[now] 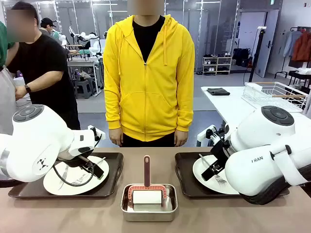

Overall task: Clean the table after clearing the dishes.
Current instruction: When the left (or right) Handle tray is removed, use the left hand (or right hand) to clean the left (or right) side of the table with the Lint Roller.

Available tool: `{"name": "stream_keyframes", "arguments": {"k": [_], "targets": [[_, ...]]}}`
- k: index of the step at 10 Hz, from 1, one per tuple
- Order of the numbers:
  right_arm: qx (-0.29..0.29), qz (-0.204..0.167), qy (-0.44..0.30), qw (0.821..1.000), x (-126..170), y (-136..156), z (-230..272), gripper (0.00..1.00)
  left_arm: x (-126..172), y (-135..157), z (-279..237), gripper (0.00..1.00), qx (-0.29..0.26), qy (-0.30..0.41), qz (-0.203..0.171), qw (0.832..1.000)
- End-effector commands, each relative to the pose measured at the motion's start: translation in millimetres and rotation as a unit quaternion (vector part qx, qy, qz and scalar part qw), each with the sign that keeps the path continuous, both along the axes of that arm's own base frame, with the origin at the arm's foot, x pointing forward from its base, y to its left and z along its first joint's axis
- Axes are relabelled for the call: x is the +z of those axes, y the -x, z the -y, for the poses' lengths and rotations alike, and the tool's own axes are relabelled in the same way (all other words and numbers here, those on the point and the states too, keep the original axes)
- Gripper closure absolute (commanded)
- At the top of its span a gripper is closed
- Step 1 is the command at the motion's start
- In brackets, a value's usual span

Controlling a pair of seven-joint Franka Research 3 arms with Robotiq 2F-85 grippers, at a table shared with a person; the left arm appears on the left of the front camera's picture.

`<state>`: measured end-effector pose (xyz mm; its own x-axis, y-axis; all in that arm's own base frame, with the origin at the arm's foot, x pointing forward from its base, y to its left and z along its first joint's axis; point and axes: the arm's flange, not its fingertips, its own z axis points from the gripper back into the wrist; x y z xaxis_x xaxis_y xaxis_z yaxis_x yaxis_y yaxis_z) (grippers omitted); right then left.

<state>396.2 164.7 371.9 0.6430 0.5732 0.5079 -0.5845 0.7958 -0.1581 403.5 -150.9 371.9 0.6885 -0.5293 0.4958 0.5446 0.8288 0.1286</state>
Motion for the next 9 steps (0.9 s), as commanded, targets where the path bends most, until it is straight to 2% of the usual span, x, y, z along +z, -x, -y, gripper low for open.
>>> {"name": "stream_keyframes", "arguments": {"k": [1, 9], "targets": [[0.0, 0.0, 0.0, 1.0, 0.0, 0.0, 0.0, 0.0, 0.0, 0.1, 0.2, 0.0, 0.0, 0.0, 0.0, 1.0], [0.0, 0.0, 0.0, 1.0, 0.0, 0.0, 0.0, 0.0, 0.0, 0.1, 0.2, 0.0, 0.0, 0.0, 0.0, 1.0]]}}
